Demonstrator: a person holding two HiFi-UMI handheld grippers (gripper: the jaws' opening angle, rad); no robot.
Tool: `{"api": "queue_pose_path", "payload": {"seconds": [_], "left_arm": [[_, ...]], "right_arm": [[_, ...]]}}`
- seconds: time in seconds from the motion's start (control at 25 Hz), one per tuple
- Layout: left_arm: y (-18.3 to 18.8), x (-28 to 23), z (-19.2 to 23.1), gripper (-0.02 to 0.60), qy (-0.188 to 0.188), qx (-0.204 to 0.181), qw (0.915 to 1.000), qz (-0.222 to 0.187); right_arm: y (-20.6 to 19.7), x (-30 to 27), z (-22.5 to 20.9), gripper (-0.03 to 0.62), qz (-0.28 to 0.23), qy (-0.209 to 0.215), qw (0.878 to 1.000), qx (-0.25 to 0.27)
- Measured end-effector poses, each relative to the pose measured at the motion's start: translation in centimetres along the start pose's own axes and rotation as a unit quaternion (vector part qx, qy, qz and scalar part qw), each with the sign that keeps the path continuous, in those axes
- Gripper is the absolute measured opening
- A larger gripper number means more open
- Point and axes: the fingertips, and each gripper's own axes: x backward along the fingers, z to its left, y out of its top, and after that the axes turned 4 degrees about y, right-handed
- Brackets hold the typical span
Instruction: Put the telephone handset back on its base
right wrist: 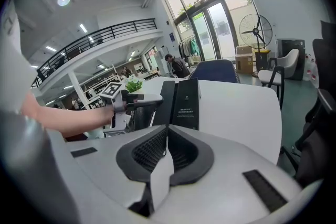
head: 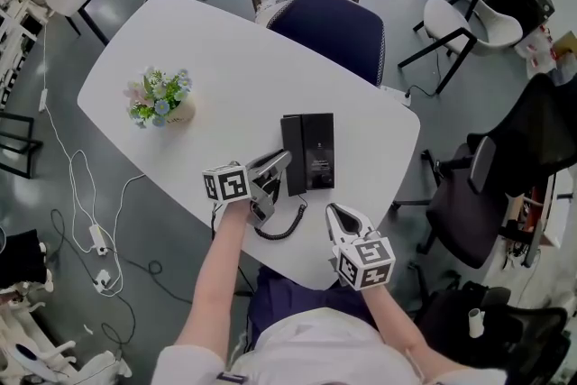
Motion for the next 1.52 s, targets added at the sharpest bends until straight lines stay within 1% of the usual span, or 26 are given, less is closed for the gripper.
{"api": "queue_pose_path", "payload": {"seconds": [0.08, 0.24, 0.48, 0.64, 0.88, 1.0, 1.08, 1.2, 1.28, 1.32, 1.36, 1.4, 1.44, 1.52], "left_arm": [[0.0, -0.1, -0.1, 0.074, -0.012, 0.004, 0.9999, -0.001], [0.1, -0.5, -0.1, 0.074, -0.018, 0.001, 0.9998, 0.007], [-0.1, -0.9, 1.2, 0.074, -0.004, -0.009, 0.9997, 0.024], [0.0, -1.0, 0.7, 0.074, -0.006, -0.013, 0.9996, 0.023], [0.0, -1.4, 1.0, 0.083, 0.034, -0.064, 0.9968, 0.033], [0.0, -1.4, 1.1, 0.086, 0.045, -0.083, 0.9949, 0.036], [-0.1, -1.5, 1.0, 0.086, 0.047, -0.085, 0.9947, 0.035], [0.0, -1.4, 1.1, 0.086, 0.049, -0.078, 0.9953, 0.03], [0.1, -1.4, 1.3, 0.091, 0.057, -0.077, 0.995, 0.027], [0.1, -1.4, 1.4, 0.105, 0.064, -0.08, 0.9944, 0.028], [-0.1, -1.4, 1.4, 0.141, 0.068, -0.084, 0.9936, 0.034], [-0.3, -1.4, 1.3, 0.224, 0.069, -0.091, 0.9926, 0.041], [-0.6, -1.3, 1.0, 0.294, 0.067, -0.098, 0.9917, 0.049], [-0.9, -1.1, 0.2, 0.301, 0.062, -0.11, 0.9905, 0.055]], "right_arm": [[0.0, -0.1, 0.0, 0.035, 0.0, 0.0, 1.0, 0.001], [0.0, -0.2, 0.0, 0.035, 0.002, -0.002, 1.0, 0.0], [-0.1, -0.2, -0.1, 0.035, 0.002, -0.005, 1.0, -0.002], [-0.2, -0.1, -0.3, 0.035, 0.003, -0.006, 1.0, -0.002], [-0.1, -0.4, -0.5, 0.035, 0.005, -0.007, 1.0, -0.001], [-0.2, -0.5, -0.5, 0.035, 0.006, -0.005, 1.0, 0.0], [-0.3, -0.6, -0.3, 0.035, 0.006, -0.005, 1.0, 0.001], [-0.2, -0.6, 0.1, 0.035, 0.004, -0.005, 1.0, 0.001], [-0.1, -0.6, 0.2, 0.035, 0.001, -0.008, 1.0, 0.001], [-0.1, -0.5, 0.3, 0.035, -0.002, -0.01, 1.0, 0.0], [-0.1, -0.4, 0.4, 0.035, -0.004, -0.012, 1.0, -0.001], [0.0, -0.2, 0.4, 0.035, -0.007, -0.014, 1.0, -0.002], [0.0, 0.0, 0.5, 0.035, -0.01, -0.018, 1.0, -0.002], [0.1, 0.4, 0.6, 0.035, -0.017, -0.026, 1.0, -0.002]]}}
